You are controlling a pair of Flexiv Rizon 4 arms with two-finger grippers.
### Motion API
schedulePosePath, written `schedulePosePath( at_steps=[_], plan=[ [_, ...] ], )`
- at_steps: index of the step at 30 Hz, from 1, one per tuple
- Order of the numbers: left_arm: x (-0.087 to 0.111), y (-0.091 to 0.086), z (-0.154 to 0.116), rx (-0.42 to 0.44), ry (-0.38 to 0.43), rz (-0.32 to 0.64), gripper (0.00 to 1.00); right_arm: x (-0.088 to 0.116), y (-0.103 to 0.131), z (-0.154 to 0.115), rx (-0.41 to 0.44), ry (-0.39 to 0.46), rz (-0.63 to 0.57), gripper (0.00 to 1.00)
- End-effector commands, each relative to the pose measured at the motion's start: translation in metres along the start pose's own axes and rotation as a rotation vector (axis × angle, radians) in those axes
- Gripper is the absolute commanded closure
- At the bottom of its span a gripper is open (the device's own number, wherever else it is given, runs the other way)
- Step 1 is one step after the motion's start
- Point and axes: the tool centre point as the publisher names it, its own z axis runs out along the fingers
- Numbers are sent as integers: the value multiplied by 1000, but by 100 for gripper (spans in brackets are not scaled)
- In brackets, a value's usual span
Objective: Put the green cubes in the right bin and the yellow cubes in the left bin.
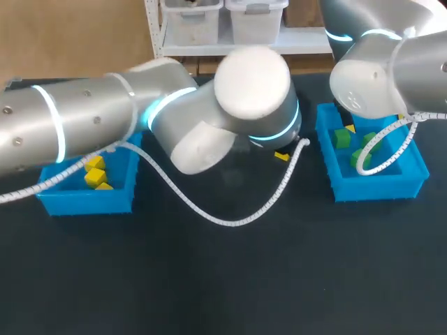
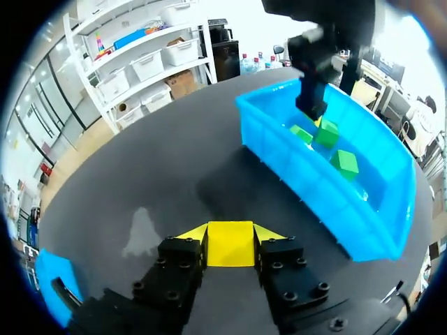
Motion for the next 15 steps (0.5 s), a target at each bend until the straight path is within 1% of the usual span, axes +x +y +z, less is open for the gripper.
schedulePosePath(
  at_steps=[1, 6, 10, 15],
  plan=[
    [12, 15, -60, -16, -14, 4, 100, 1, -1, 0, -2, -3, 0, 0],
    [28, 37, -108, -49, -23, 9, 100, 1, -1, 0, -2, -3, 0, 0],
    [44, 50, -138, -84, -11, 26, 100, 1, -1, 0, -2, -3, 0, 0],
    [73, 74, -177, -151, 7, -7, 100, 1, -1, 0, -2, -3, 0, 0]
  ],
)
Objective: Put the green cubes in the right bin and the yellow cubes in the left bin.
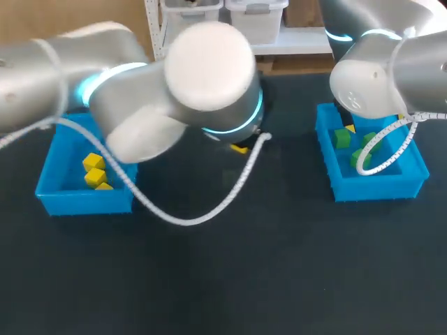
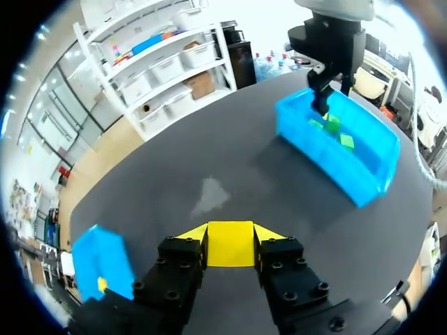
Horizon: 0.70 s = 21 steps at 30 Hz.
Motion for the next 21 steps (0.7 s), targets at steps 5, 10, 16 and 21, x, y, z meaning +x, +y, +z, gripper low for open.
schedulePosePath(
  at_steps=[5, 10, 16, 21],
  plan=[
    [58, 47, -108, -96, -6, -76, 100, 2, -1, 0, -2, -3, 0, 0],
    [91, 77, -126, -168, 25, -142, 100, 2, -1, 0, -2, -3, 0, 0],
    [129, 113, -133, -190, 42, -256, 100, 2, -1, 0, -2, -3, 0, 0],
    [138, 138, -132, -216, 84, -275, 100, 2, -1, 0, -2, -3, 0, 0]
  ],
)
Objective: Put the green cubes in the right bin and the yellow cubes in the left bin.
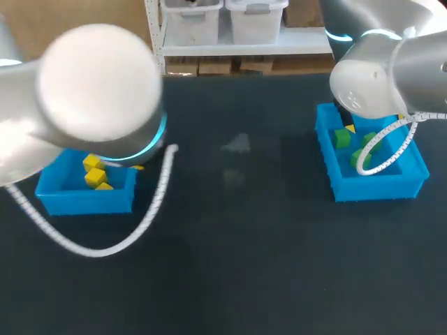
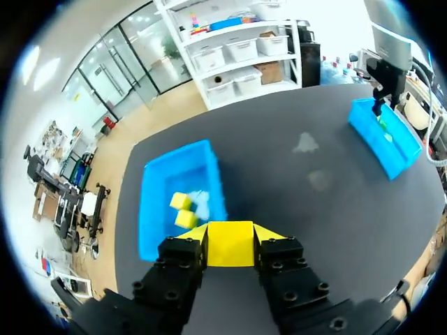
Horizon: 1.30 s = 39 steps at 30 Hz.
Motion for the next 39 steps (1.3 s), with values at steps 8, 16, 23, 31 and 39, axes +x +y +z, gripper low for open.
schedulePosePath(
  at_steps=[8, 16, 23, 31, 39],
  plan=[
    [5, 49, 13, 19, 59, -45, 100, 1, -1, 0, -2, -3, 0, 0],
    [0, 56, 44, 16, 115, -67, 100, 1, -1, 0, -2, -3, 0, 0],
    [-13, 56, 63, -7, 154, -107, 100, 1, -1, 0, -2, -3, 0, 0],
    [-19, 57, 76, -36, 185, -144, 100, 1, -1, 0, -2, -3, 0, 0],
    [0, 63, 85, -50, 217, -194, 100, 1, -1, 0, -2, -3, 0, 0]
  ],
)
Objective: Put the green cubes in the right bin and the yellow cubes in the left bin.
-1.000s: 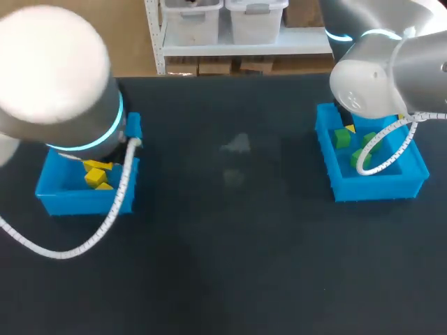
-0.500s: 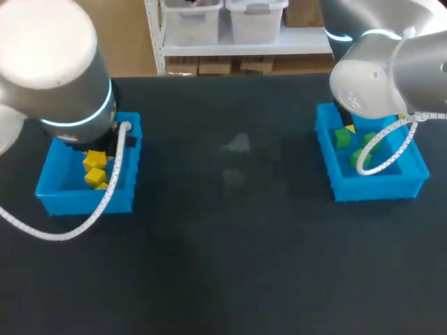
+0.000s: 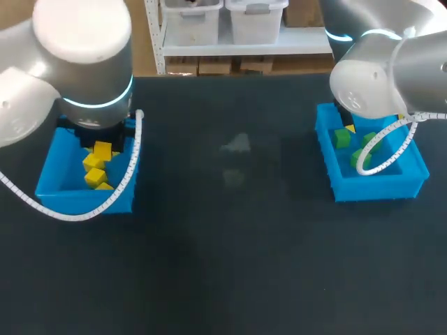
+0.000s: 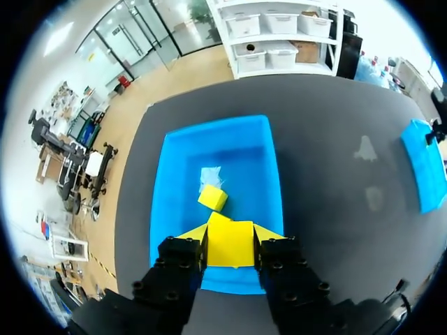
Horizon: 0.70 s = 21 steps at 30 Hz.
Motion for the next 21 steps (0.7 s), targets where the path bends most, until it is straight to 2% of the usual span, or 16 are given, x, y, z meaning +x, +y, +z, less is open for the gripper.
schedulePosePath(
  at_steps=[1, 7, 15, 16, 17, 21],
  plan=[
    [9, 5, 8, 8, 9, -21, 100, 1, -1, 0, -2, -3, 0, 0],
    [25, 14, 22, 15, 26, -52, 100, 1, -1, 0, -2, -3, 0, 0],
    [24, 22, 32, 36, 17, -49, 100, 1, -1, 0, -2, -3, 0, 0],
    [22, 22, 32, 30, 20, -39, 71, 1, -1, 0, -2, -3, 0, 0],
    [20, 22, 32, 43, 6, -34, 0, 1, -1, 0, -2, -3, 0, 0],
    [14, 19, 29, 50, -26, -4, 0, 1, -1, 0, -2, -3, 0, 0]
  ],
)
